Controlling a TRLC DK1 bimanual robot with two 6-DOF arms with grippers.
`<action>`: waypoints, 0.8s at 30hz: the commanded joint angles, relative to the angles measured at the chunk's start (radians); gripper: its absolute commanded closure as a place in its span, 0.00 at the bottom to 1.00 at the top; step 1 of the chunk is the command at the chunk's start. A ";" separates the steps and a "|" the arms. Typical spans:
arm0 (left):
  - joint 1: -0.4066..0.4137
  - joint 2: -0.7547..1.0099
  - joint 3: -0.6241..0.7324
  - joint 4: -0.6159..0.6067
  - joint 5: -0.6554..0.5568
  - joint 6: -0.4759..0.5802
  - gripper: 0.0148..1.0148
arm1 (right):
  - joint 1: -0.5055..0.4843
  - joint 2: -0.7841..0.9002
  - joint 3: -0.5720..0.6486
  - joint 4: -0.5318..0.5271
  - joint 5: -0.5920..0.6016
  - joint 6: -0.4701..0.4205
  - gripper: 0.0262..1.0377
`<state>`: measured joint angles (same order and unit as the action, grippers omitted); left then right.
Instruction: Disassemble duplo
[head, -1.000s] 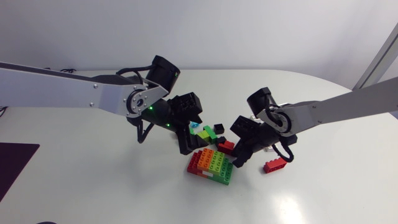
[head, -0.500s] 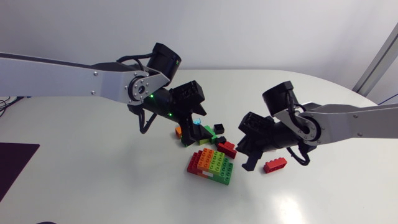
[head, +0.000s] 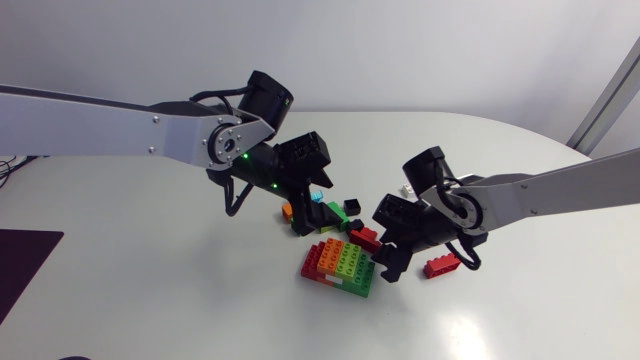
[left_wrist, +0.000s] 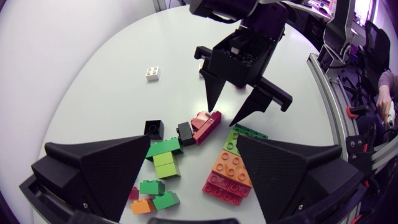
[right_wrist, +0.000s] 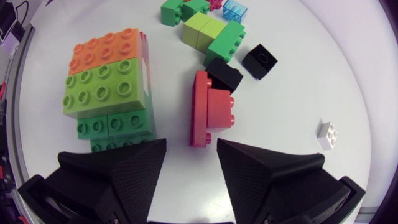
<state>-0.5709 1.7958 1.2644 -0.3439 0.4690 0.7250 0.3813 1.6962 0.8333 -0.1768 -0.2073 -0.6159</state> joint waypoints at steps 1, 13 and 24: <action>0.006 0.027 0.006 -0.010 0.011 0.019 0.05 | 0.014 0.039 0.029 0.017 0.020 0.015 0.41; 0.009 0.034 0.004 -0.010 0.011 0.022 0.05 | 0.014 0.106 0.056 0.028 0.036 0.028 0.96; 0.008 0.031 -0.003 -0.012 0.016 0.033 0.05 | -0.022 -0.139 -0.040 0.016 -0.027 -0.015 0.98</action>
<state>-0.5682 1.8069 1.2640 -0.3443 0.4698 0.7265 0.3695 1.6066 0.8295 -0.1505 -0.2214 -0.6052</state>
